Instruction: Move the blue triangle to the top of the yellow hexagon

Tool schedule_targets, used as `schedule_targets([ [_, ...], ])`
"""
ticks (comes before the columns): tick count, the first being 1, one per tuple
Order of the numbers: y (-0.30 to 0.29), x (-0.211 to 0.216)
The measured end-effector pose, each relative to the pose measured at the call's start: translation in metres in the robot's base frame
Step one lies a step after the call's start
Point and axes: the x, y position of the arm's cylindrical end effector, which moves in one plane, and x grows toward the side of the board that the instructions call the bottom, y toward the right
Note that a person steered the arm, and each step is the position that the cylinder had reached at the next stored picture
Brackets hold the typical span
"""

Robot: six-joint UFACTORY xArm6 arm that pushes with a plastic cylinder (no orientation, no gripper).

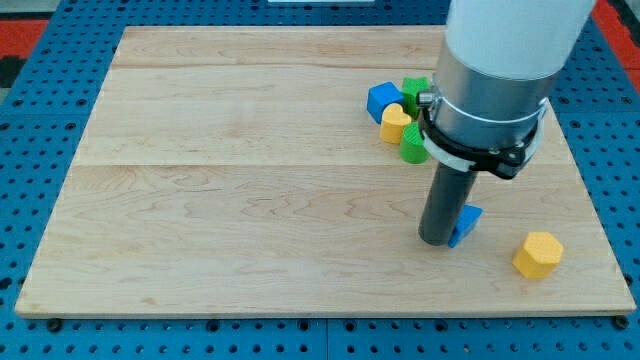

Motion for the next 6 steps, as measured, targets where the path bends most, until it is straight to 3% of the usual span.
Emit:
schedule_targets([
  [6,0.015,-0.038],
])
